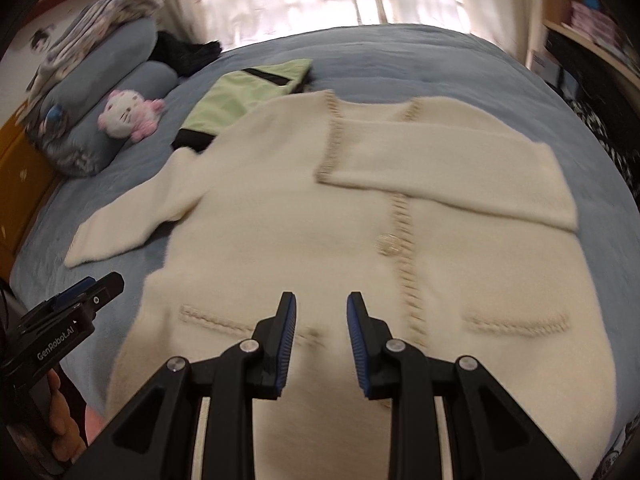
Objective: Fold large clothes
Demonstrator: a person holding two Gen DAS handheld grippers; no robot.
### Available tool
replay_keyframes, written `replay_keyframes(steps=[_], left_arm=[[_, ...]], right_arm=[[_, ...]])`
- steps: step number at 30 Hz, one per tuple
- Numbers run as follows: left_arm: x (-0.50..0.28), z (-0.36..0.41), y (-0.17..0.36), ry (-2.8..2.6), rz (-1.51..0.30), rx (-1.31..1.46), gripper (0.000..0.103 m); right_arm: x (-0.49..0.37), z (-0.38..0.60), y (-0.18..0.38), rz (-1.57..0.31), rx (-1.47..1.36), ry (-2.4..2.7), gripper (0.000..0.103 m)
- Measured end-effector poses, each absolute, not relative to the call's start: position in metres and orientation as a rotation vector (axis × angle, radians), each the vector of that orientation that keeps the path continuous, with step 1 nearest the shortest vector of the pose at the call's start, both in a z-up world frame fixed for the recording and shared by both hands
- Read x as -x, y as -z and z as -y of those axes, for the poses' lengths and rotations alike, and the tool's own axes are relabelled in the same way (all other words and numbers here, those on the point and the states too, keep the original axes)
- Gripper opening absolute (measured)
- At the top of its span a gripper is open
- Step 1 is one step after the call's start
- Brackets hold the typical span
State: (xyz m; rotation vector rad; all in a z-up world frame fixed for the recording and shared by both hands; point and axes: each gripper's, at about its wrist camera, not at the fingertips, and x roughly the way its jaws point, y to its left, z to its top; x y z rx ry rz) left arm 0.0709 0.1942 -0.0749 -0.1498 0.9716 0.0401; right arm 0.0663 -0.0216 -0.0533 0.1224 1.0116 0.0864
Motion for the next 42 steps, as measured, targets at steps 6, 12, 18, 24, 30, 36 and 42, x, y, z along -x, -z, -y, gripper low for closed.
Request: replay_keyframes(steps=[6,12,18,24,30,36,42], left_arm=[[-0.082,-0.274,0.099,-0.085,-0.990,0.281,0.052],[-0.100,-0.356,0.129,-0.076,-0.977,0.460,0.052],[-0.122,-0.437,0.170,-0.084,-0.959,0.680,0.052],[-0.142,-0.482,0.197,-0.053,-0.908,0.890,0.052],[-0.163,-0.483,0.196,-0.119,-0.891,0.839,0.030],[-0.161,-0.466,0.174,-0.212,-0.862,0.675,0.007],[-0.154,-0.388,0.094,-0.208,-0.738,0.367,0.006]], right_arm=[[-0.098,-0.040,0.063,-1.000,-0.052,-0.154,0.026],[-0.141,-0.101,0.076,-0.985,-0.031,-0.210,0.026],[-0.182,-0.152,0.091,-0.978,-0.022,-0.254,0.026],[-0.209,-0.174,0.107,-0.991,-0.005,-0.256,0.026],[-0.223,-0.170,0.118,-1.015,-0.036,-0.237,0.026],[-0.221,-0.157,0.119,-1.027,-0.078,-0.237,0.026],[-0.208,-0.127,0.112,-1.027,-0.133,-0.237,0.026]])
